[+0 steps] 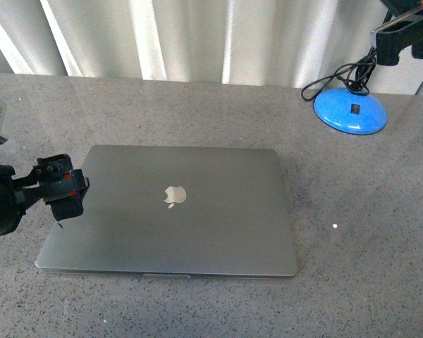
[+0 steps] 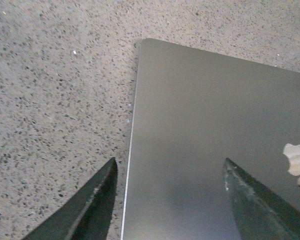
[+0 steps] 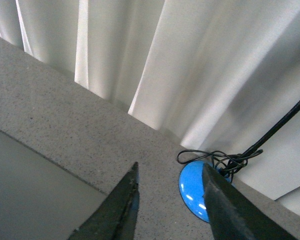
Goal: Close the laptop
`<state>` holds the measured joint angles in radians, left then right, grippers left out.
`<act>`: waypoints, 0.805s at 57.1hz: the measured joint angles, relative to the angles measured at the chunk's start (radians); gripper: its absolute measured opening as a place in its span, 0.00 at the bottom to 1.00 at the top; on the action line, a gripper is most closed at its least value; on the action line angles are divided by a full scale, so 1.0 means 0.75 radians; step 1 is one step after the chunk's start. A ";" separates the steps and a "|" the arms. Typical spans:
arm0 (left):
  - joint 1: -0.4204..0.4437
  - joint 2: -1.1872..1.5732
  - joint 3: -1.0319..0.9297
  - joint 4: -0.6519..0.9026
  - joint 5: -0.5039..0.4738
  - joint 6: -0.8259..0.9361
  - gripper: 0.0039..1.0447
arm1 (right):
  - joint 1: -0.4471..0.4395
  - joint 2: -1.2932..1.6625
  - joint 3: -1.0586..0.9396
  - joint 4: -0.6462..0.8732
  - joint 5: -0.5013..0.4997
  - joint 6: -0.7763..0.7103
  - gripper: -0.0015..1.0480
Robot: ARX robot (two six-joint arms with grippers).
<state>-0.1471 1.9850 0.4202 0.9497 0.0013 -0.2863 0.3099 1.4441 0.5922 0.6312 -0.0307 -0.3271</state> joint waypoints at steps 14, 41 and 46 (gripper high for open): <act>0.017 0.041 -0.202 0.531 -0.124 0.146 0.23 | 0.015 0.025 -0.113 0.339 0.320 0.189 0.46; 0.151 -0.415 -0.469 0.487 -0.001 0.273 0.03 | -0.209 -0.443 -0.567 0.407 0.223 0.403 0.01; 0.193 -0.963 -0.555 0.327 -0.011 0.328 0.03 | -0.249 -0.538 -0.624 0.351 0.203 0.410 0.01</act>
<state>-0.0021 1.2625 0.0040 1.1946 -0.0067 -0.0402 0.1234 1.0405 0.1242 0.8944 0.1215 -0.0193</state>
